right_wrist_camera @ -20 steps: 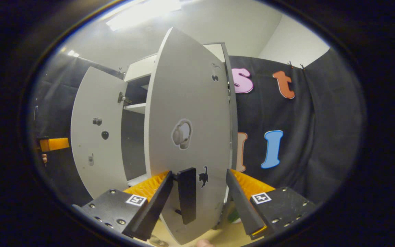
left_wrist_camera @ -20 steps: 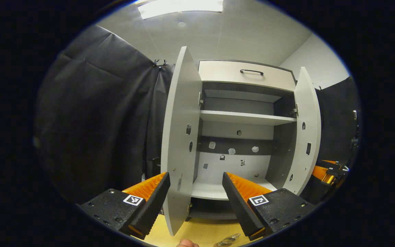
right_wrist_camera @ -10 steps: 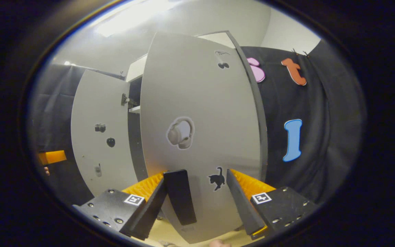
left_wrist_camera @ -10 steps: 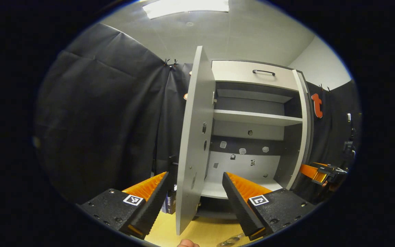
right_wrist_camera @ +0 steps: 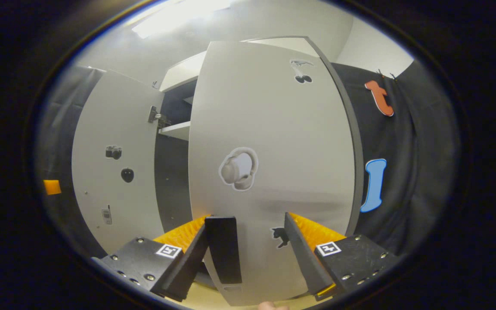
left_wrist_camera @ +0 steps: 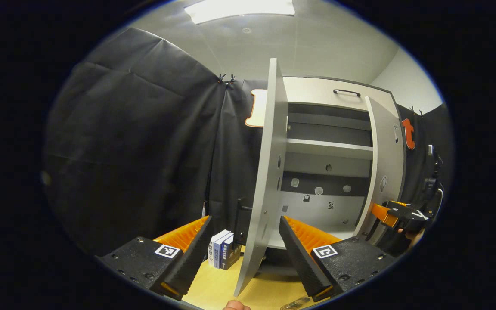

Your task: Grasp the bottle in the cabinet with the left hand and place it on the coaster, then close the right door with the right hand and the left door with the left hand.

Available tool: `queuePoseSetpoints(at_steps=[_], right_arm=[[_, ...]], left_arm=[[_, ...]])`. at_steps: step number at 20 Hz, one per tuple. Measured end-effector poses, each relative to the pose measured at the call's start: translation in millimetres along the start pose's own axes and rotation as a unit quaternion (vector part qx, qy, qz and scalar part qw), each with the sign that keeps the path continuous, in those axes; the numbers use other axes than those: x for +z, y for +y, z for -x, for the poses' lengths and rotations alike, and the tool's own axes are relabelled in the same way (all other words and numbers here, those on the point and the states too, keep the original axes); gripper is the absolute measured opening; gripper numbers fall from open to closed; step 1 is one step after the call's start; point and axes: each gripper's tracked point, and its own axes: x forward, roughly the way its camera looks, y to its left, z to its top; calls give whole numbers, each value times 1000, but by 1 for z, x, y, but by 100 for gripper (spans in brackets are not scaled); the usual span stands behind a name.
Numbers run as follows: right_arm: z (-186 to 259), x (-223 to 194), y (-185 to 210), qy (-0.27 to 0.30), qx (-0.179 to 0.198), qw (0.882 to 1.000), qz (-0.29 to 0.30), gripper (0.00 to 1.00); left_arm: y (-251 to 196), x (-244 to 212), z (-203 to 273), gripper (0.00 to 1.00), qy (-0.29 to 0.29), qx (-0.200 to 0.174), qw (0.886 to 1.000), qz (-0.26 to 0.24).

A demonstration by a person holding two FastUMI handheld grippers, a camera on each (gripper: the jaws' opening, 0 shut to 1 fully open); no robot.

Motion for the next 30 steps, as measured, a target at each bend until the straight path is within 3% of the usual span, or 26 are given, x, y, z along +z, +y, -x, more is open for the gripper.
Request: queuePoseSetpoints(at_steps=[8,12,19,23,30], right_arm=[[-25,-9,7,13,-9,1000,-21,97],[-37,-8,6,3,-37,999,-6,98],[-52,-9,3,-13,-78,997,18,98],[-57,-10,1,-13,-91,996,23,98],[-61,-12,1,-10,-110,993,26,98]], left_arm=[[14,3,-12,96,-8,4,1000,-1],[24,1,-20,93,-7,8,1000,2],[37,-2,-32,96,-8,3,1000,2],[36,2,-41,93,-16,-13,1000,7],[39,-2,-53,96,-9,-30,999,6]])
